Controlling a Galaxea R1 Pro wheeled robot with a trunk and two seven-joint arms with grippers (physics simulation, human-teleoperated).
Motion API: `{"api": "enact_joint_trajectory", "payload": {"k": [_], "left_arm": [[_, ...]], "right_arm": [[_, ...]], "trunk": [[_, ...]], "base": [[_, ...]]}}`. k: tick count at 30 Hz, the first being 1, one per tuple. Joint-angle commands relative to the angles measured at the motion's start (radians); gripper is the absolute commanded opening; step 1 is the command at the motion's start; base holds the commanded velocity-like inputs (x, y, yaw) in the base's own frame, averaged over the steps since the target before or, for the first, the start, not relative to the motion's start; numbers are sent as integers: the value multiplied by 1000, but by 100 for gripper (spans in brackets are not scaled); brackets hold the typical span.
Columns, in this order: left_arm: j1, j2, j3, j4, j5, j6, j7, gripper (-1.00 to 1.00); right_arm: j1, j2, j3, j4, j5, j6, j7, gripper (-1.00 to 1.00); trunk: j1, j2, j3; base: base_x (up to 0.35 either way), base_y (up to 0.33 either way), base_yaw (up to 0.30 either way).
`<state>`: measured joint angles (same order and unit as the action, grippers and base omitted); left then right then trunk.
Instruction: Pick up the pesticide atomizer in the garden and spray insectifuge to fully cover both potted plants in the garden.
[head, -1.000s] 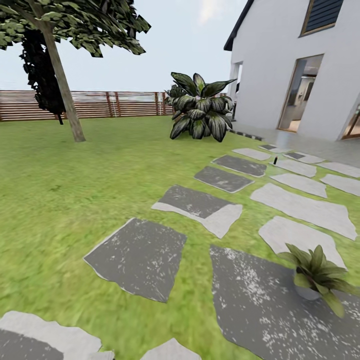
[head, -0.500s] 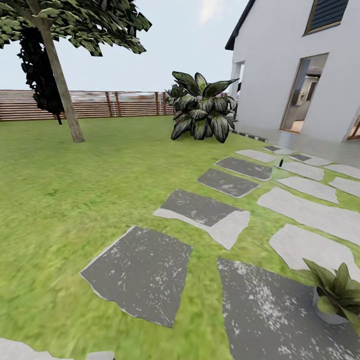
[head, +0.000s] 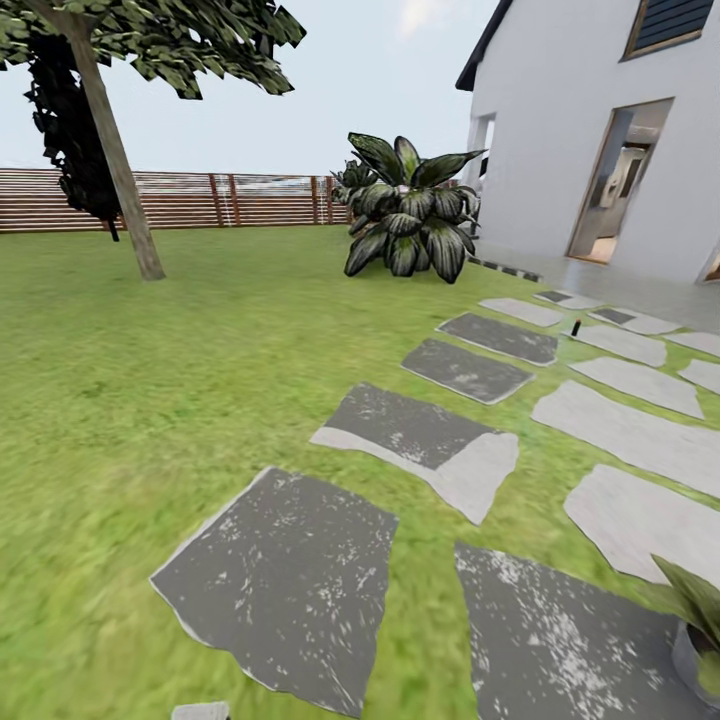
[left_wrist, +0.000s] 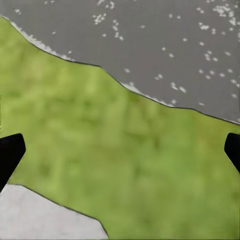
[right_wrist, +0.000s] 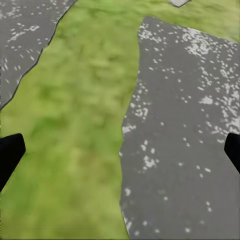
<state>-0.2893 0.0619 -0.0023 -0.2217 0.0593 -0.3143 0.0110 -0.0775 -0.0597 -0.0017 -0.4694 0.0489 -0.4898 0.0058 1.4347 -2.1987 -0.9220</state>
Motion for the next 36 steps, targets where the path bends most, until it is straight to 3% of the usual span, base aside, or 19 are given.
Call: {"api": "enact_joint_trajectory", "payload": {"k": [1,15,36], "left_arm": [[-1,0,-1,1,6,-3,0,100],[0,1,-1,1,6,-2,0,100],[0,0,-1,1,5,-3,0,100]], "right_arm": [[-1,0,0,0,5,-3,0,100],[-1,0,0,2,5,-3,0,100],[-1,0,0,2,5,-3,2,100]], "trunk": [[0,0,-1],[0,0,-1],[0,0,0]], "base": [[335,120,-36],[335,120,-214],[335,106,-31]]}}
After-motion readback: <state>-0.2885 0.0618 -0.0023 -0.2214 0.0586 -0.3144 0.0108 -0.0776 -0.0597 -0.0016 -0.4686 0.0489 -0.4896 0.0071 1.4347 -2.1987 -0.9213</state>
